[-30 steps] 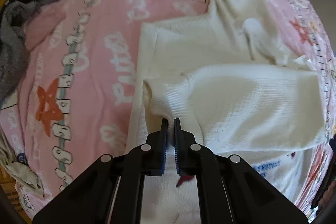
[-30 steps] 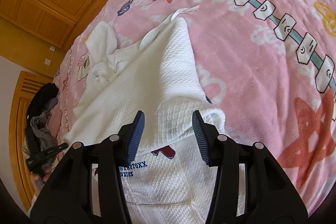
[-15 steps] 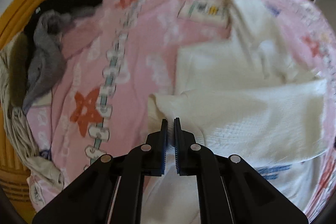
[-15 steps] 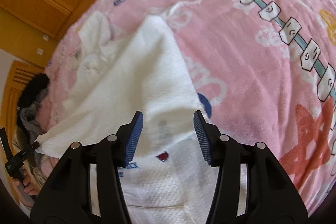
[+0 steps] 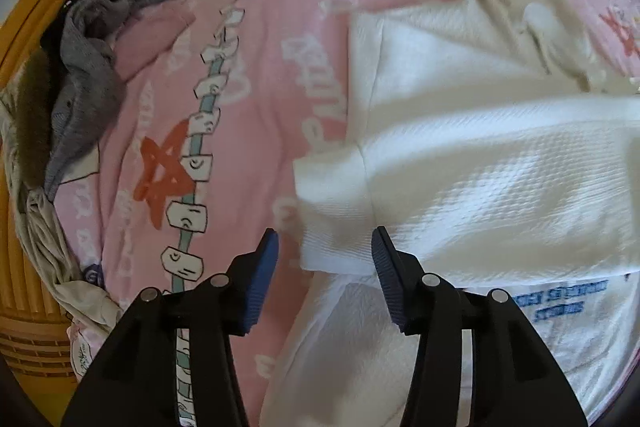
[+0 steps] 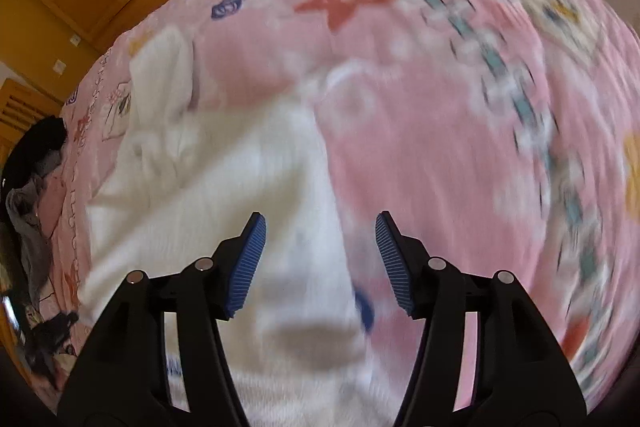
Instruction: Fold large clothes
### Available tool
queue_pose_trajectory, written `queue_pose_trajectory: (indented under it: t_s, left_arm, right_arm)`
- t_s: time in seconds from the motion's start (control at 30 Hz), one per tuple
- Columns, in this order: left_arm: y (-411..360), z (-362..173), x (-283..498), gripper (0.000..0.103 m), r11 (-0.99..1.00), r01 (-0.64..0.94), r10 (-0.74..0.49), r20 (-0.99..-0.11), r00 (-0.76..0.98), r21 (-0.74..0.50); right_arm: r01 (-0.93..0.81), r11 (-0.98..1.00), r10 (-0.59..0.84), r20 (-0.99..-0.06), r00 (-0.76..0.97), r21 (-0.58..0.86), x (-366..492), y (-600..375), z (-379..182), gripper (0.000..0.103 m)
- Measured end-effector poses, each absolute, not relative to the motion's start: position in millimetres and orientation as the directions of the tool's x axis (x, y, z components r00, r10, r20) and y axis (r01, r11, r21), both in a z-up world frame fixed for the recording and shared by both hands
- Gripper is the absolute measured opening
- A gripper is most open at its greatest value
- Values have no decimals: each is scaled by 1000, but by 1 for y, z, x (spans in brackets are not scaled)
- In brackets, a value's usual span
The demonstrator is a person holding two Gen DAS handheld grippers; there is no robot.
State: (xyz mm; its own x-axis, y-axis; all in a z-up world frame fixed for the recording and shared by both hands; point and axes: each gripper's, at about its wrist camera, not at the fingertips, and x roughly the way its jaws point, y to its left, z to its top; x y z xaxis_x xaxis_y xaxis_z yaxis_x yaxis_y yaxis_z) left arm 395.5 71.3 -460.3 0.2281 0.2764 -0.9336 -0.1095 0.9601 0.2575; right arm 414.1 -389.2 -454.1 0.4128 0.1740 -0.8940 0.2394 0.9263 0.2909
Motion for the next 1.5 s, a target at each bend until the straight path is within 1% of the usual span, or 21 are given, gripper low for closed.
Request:
queue_pose_trajectory:
  t_s: [0.07, 0.2, 0.27, 0.4, 0.43, 0.47, 0.5, 0.53, 0.57, 0.6, 0.63, 0.67, 0.8, 0.9, 0.93, 1.07, 1.2, 1.3, 1.4, 1.43, 1.5]
  left_arm:
    - [63, -442, 395, 47, 964, -113, 263, -929, 262, 241]
    - [29, -421, 404, 56, 981, -61, 195, -920, 339, 185]
    - [5, -423, 416, 56, 986, -29, 162, -917, 365, 162]
    - [-30, -461, 442, 54, 989, 14, 134, -934, 332, 147]
    - [-35, -479, 448, 52, 987, 20, 143, -941, 307, 157]
    - [-39, -491, 451, 46, 985, 18, 162, -945, 285, 174]
    - [-41, -506, 453, 43, 982, 16, 177, -951, 254, 188]
    - [-41, -519, 454, 41, 980, 12, 192, -955, 227, 200]
    - [-41, -532, 453, 37, 971, 3, 233, -952, 200, 238]
    - [-39, -542, 450, 36, 963, -7, 267, -946, 183, 270]
    - [-35, -548, 447, 36, 958, -16, 286, -943, 171, 288]
    - [-30, -553, 442, 37, 952, -28, 304, -939, 164, 303]
    - [-17, -557, 429, 38, 945, -22, 325, -932, 161, 326]
    - [-6, -558, 419, 38, 940, -38, 341, -929, 145, 339]
    - [-2, -559, 416, 38, 941, -44, 338, -930, 142, 335]
    - [8, -559, 412, 38, 935, -54, 354, -926, 135, 349]
    - [18, -557, 411, 38, 936, -65, 353, -927, 131, 347]
    - [20, -555, 411, 34, 933, -45, 360, -923, 135, 357]
    - [24, -549, 412, 28, 934, -43, 358, -923, 141, 356]
    - [25, -546, 413, 27, 934, -45, 356, -924, 143, 353]
    - [29, -539, 416, 27, 941, -51, 339, -929, 147, 335]
  right_arm:
    - [214, 943, 162, -914, 373, 255, 451, -390, -456, 57]
    - [182, 967, 135, -965, 224, 178, 527, -386, -480, 57]
    - [203, 959, 166, -974, 154, 195, 546, -383, -495, 57]
    - [205, 975, 100, -994, -49, 88, 573, -374, -538, 57]
    - [215, 972, 105, -992, -63, 89, 575, -372, -547, 57]
    - [234, 966, 132, -989, -62, 114, 574, -373, -551, 57]
    - [273, 948, 190, -980, -62, 166, 571, -374, -557, 57]
    - [286, 939, 217, -974, -62, 191, 569, -374, -559, 54]
    - [274, 942, 217, -974, -65, 192, 565, -370, -561, 40]
    - [236, 958, 184, -980, -79, 161, 563, -365, -563, 34]
    - [217, 965, 168, -982, -82, 146, 561, -362, -562, 18]
    - [212, 964, 177, -981, -74, 158, 558, -360, -560, 10]
    - [220, 962, 168, -986, -13, 161, 550, -359, -543, 8]
    - [382, 894, 228, -972, 61, 234, 544, -384, -528, 8]
    - [397, 883, 245, -967, 65, 250, 543, -388, -529, 7]
    - [416, 884, 206, -976, 66, 215, 545, -390, -545, 8]
    - [461, 839, 273, -957, 101, 288, 536, -402, -565, 11]
    - [382, 861, 300, -942, 150, 335, 516, -408, -551, 14]
    - [284, 881, 327, -920, 216, 380, 491, -421, -524, 35]
    - [258, 886, 329, -914, 238, 386, 478, -423, -514, 48]
    - [223, 898, 309, -905, 293, 379, 458, -429, -496, 55]
